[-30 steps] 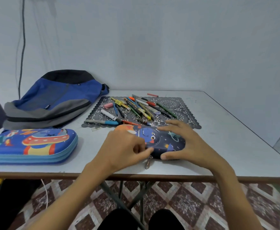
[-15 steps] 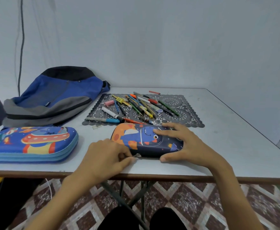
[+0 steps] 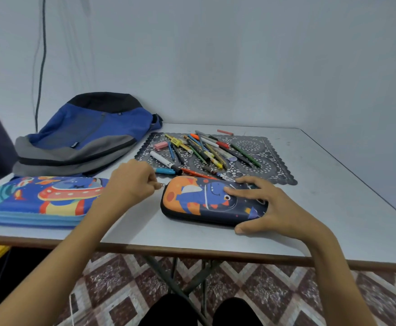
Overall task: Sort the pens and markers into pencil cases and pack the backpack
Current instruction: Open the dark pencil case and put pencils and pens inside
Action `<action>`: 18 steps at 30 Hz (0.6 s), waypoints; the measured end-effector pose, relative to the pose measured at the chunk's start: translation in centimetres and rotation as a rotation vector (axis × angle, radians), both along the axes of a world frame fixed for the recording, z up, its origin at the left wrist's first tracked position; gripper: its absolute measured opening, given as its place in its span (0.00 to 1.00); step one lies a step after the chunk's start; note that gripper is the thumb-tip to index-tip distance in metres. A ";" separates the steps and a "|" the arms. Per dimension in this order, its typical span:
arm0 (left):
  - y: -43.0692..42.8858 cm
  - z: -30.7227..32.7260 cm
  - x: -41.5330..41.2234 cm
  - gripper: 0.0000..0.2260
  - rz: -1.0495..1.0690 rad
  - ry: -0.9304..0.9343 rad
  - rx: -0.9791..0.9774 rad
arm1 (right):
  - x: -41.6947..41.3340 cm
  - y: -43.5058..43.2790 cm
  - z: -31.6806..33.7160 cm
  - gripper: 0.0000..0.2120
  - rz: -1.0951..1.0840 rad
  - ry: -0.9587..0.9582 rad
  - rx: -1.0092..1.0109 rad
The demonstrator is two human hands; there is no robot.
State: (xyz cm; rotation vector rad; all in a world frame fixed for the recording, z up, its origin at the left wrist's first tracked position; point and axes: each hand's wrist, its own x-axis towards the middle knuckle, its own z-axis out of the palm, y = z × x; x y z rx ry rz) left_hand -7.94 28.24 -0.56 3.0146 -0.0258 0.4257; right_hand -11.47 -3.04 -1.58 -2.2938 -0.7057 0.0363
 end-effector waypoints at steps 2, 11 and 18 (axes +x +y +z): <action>-0.5 0.0 1.8 0.06 -0.044 -0.012 -0.037 | 0.0 -0.1 0.0 0.32 0.000 0.003 -0.005; -1.9 -0.5 4.9 0.05 -0.324 0.056 -0.091 | 0.3 -0.4 0.0 0.32 0.020 0.008 -0.008; -2.4 0.7 0.2 0.23 -0.581 0.194 -0.550 | 1.3 -1.1 2.1 0.31 0.132 0.055 0.021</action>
